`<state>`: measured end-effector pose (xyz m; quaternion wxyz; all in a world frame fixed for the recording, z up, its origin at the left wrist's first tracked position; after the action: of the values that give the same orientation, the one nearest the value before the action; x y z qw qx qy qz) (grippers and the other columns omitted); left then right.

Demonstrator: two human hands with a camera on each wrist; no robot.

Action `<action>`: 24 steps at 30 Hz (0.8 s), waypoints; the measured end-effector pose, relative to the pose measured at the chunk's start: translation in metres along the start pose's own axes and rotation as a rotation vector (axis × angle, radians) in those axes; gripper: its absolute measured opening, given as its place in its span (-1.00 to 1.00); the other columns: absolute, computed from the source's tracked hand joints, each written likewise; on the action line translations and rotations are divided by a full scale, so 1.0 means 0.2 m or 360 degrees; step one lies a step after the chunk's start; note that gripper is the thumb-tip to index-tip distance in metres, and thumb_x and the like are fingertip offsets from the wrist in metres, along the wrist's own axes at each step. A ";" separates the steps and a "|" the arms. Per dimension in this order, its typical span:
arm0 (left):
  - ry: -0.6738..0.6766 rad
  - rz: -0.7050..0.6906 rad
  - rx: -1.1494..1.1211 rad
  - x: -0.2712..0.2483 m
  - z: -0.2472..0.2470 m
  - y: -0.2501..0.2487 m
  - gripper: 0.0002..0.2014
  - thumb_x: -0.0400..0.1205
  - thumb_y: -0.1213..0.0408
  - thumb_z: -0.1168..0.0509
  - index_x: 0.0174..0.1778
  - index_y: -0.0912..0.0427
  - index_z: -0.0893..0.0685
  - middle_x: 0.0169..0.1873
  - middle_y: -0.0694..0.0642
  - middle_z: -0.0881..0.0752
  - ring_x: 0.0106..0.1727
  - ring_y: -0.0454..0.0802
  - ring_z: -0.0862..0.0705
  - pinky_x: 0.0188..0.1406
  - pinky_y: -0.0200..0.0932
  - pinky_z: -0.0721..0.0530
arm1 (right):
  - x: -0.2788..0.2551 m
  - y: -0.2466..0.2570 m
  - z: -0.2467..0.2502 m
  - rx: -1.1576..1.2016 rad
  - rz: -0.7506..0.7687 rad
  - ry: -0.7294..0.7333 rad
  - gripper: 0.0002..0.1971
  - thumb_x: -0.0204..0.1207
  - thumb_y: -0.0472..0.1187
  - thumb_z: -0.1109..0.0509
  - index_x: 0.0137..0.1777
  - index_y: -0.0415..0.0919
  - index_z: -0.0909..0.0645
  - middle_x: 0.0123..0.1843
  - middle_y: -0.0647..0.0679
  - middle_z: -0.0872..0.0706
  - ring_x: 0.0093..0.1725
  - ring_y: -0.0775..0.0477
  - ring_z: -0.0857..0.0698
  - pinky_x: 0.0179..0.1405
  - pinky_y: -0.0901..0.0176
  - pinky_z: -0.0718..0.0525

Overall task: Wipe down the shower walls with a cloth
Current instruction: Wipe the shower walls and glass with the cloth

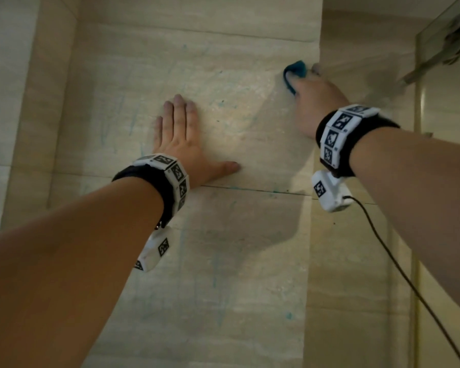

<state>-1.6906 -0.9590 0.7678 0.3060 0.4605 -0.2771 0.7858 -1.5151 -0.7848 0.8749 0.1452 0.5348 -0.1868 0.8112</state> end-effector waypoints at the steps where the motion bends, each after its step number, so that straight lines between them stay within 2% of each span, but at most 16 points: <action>1: 0.0008 0.0003 -0.0001 0.00 0.00 0.00 0.54 0.21 -0.82 -0.12 0.78 0.16 0.45 0.77 0.13 0.49 0.79 0.12 0.47 0.78 0.12 0.39 | -0.02 0.00 -0.02 0.0017 0.0013 0.0019 -0.39 0.77 -0.43 -0.02 0.79 -0.08 -0.20 0.81 -0.17 -0.20 0.83 -0.21 0.01 0.73 -0.13 -0.23; 6: 0.0016 0.0028 0.0001 -0.01 0.02 -0.02 0.53 0.23 -0.79 -0.16 0.78 0.17 0.45 0.77 0.12 0.49 0.79 0.12 0.46 0.79 0.13 0.36 | -0.20 0.08 -0.12 0.0075 0.0081 0.0094 -0.35 0.76 -0.41 -0.03 0.80 0.07 -0.15 0.85 -0.09 -0.07 0.83 -0.04 0.11 0.75 -0.08 -0.23; 8: 0.0033 0.0039 -0.0006 -0.02 0.02 -0.02 0.53 0.24 -0.78 -0.19 0.77 0.18 0.45 0.77 0.13 0.49 0.79 0.13 0.46 0.79 0.13 0.36 | -0.30 0.12 -0.16 0.0068 0.0114 0.0104 -0.32 0.73 -0.44 -0.04 0.80 0.07 -0.17 0.84 -0.07 -0.11 0.83 -0.04 0.09 0.73 -0.12 -0.29; 11: 0.0041 0.0044 -0.0015 -0.02 0.03 -0.02 0.54 0.24 -0.78 -0.20 0.77 0.18 0.45 0.77 0.13 0.49 0.79 0.14 0.46 0.79 0.14 0.36 | -0.41 0.19 -0.22 0.0021 0.0244 0.0124 -0.29 0.68 -0.49 -0.07 0.80 0.00 -0.18 0.81 -0.09 -0.21 0.83 -0.10 0.05 0.77 -0.04 -0.19; 13: 0.0048 0.0040 -0.0020 -0.02 0.04 -0.02 0.54 0.24 -0.78 -0.20 0.77 0.17 0.46 0.77 0.14 0.49 0.79 0.14 0.46 0.79 0.14 0.36 | -0.48 0.20 -0.25 0.0027 0.0264 0.0184 -0.24 0.65 -0.53 -0.07 0.80 0.01 -0.15 0.81 -0.07 -0.20 0.83 -0.09 0.07 0.77 -0.03 -0.18; 17: 0.0080 0.0023 -0.0014 -0.02 0.04 -0.02 0.53 0.25 -0.77 -0.19 0.76 0.18 0.48 0.76 0.14 0.52 0.79 0.15 0.47 0.79 0.16 0.36 | -0.62 0.21 -0.25 -0.0001 0.0269 0.0256 -0.21 0.66 -0.53 -0.07 0.81 0.09 -0.12 0.83 0.02 -0.14 0.82 0.01 0.14 0.69 -0.05 -0.33; 20: 0.0078 0.0010 -0.0022 -0.02 0.03 -0.02 0.52 0.25 -0.77 -0.19 0.76 0.18 0.48 0.76 0.14 0.51 0.79 0.16 0.47 0.79 0.16 0.36 | -0.64 0.16 -0.23 -0.0059 0.0311 0.0305 -0.19 0.64 -0.58 -0.06 0.81 0.09 -0.11 0.82 0.01 -0.14 0.83 0.00 0.12 0.69 -0.09 -0.38; 22: 0.0072 -0.0004 -0.0034 -0.02 0.03 -0.01 0.52 0.26 -0.77 -0.19 0.77 0.18 0.46 0.76 0.15 0.50 0.79 0.15 0.47 0.79 0.16 0.37 | -0.63 0.10 -0.21 -0.0065 0.0222 0.0239 -0.15 0.59 -0.61 -0.08 0.81 0.05 -0.11 0.83 -0.05 -0.12 0.83 -0.06 0.05 0.66 -0.16 -0.44; 24: 0.0060 -0.0018 -0.0046 -0.02 0.03 -0.01 0.51 0.26 -0.77 -0.18 0.78 0.18 0.44 0.77 0.15 0.49 0.79 0.15 0.46 0.79 0.15 0.37 | -0.61 0.03 -0.20 -0.0009 0.0036 0.0156 -0.16 0.60 -0.60 -0.08 0.82 0.02 -0.06 0.84 -0.08 -0.07 0.83 -0.11 0.01 0.71 -0.14 -0.35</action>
<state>-1.6836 -0.9624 0.7672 0.3221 0.4426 -0.2800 0.7887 -1.5026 -0.7759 0.7465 0.1466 0.4920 -0.1879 0.8374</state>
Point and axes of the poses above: each hand's wrist, its own x-axis towards the middle knuckle, its own z-axis out of the back of the hand, y = z × x, the point moved 3 cm from there along x, towards the middle knuckle
